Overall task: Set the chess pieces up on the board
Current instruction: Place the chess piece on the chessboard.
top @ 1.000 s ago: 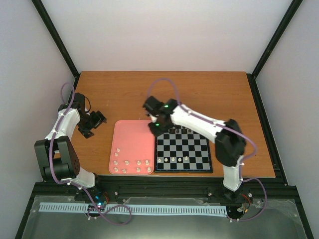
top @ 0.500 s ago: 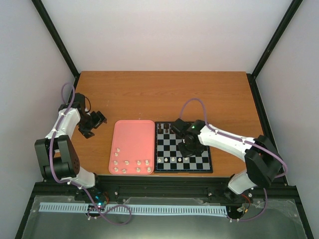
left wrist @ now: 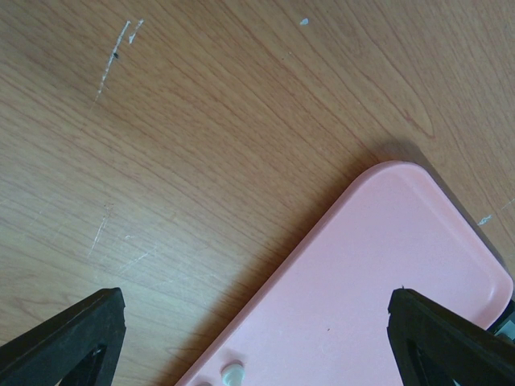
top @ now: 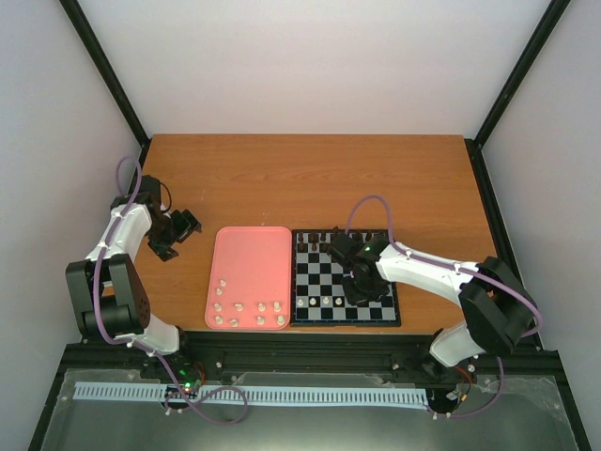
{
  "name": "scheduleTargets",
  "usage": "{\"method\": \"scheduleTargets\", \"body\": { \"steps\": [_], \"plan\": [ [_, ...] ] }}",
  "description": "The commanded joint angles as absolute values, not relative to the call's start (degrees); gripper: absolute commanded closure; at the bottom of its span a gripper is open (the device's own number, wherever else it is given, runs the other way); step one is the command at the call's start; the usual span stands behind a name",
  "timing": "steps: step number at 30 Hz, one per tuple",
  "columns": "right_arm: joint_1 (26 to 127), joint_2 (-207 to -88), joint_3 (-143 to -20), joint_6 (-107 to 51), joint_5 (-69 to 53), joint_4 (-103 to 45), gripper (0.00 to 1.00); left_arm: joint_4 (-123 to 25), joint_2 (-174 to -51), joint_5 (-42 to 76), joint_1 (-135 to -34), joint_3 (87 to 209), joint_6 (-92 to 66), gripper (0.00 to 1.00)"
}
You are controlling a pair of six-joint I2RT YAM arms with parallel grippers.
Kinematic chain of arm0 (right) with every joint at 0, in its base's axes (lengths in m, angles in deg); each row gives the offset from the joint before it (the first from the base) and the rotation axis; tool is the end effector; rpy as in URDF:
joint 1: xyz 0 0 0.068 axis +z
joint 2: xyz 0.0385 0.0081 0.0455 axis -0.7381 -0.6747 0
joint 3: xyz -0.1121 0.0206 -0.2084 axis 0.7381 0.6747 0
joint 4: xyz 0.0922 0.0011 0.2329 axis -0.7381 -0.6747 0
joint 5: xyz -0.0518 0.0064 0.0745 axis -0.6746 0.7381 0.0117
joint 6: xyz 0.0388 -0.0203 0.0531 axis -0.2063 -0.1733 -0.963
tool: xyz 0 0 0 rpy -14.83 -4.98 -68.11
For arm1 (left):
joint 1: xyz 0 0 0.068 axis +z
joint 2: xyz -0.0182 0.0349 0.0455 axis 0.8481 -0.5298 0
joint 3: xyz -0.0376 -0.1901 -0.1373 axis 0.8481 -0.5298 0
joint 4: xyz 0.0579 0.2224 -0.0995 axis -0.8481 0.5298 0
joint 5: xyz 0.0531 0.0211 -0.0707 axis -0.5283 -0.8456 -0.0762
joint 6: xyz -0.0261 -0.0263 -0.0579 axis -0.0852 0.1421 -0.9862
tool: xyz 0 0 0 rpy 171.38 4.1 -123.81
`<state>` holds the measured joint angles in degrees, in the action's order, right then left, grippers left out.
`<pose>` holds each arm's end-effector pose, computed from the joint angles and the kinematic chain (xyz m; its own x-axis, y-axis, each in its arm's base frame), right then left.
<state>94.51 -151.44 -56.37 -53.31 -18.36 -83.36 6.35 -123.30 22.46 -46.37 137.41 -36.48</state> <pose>0.1582 0.1652 0.1287 -0.9655 -0.2574 -0.0387 -0.2562 0.9661 -0.0323 0.2657 0.0410 0.1722 -0.7047 -0.7084 -0.0387 -0.6646 0.6782 -0.3137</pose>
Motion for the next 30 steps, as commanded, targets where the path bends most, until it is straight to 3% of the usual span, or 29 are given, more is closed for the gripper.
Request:
{"method": "scheduleTargets", "body": {
  "steps": [1, 24, 30],
  "plan": [
    [93.5, -150.8, -56.0, -54.0, -18.6, -81.0, 0.97, 5.8, -123.5, 22.7, -45.9, 138.5, -36.0, 0.0],
    [92.4, -153.5, -54.7, -52.6, -17.5, -80.7, 0.97, 5.5, -124.3, 22.5, -45.9, 138.3, -36.0, 0.0],
    [92.4, -153.7, -54.9, -52.6, -17.5, -80.8, 0.85, 5.5, -124.5, 22.5, -45.9, 138.4, -35.9, 0.0]
  ]
}}
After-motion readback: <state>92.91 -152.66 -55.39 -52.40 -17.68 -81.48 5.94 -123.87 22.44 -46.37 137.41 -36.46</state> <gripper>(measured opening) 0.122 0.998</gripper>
